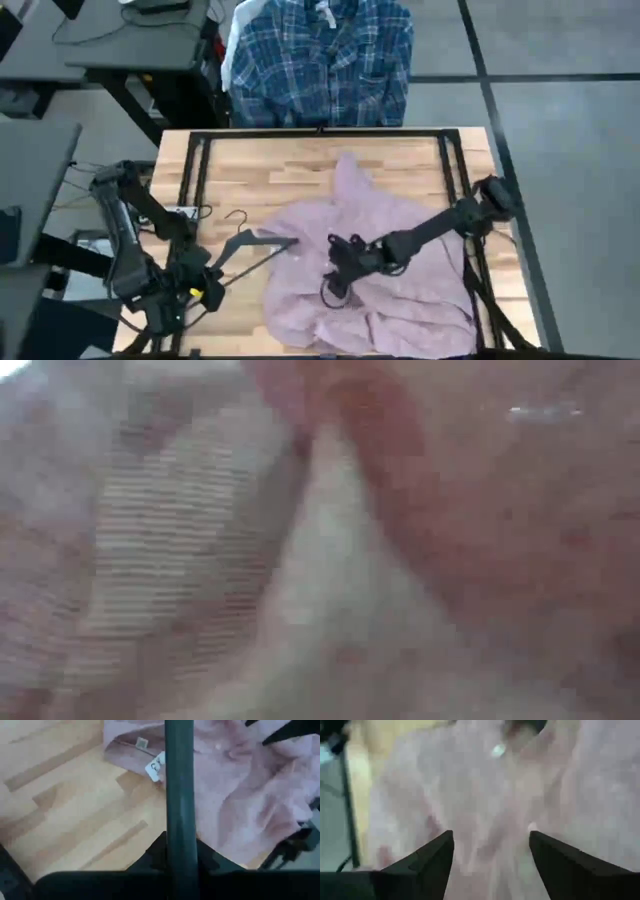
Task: Hang clothes
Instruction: Hang the pink polo shirt on the hanger rack
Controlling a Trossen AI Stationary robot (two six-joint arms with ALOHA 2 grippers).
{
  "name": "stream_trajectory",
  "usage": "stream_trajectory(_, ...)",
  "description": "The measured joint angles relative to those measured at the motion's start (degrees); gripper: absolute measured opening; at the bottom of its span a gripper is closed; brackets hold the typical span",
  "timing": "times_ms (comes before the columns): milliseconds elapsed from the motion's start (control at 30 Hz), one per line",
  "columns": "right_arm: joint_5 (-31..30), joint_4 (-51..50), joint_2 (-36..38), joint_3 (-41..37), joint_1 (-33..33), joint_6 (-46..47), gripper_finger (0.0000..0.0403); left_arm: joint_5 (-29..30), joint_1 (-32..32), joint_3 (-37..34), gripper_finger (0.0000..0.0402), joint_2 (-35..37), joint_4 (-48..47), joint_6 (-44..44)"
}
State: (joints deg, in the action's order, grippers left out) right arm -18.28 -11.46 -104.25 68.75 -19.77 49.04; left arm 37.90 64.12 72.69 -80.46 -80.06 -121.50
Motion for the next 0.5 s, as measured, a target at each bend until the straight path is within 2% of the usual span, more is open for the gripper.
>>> stream_trajectory(133,-2.7,4.6,0.0,0.0,2.9,-3.8,0.0249,3.0,0.0,0.0,0.0012,-1.9,0.3,-3.1)
stream_trajectory(367,-3.0,7.4,-2.3,0.1,8.7,-14.1,0.0249,3.6,-0.2,0.0,0.0012,-5.8,2.0,-5.5)
stream_trajectory(500,2.1,11.8,-7.5,0.1,10.8,-18.2,0.0249,3.9,-0.2,0.0,0.0013,-6.4,3.3,-5.8)
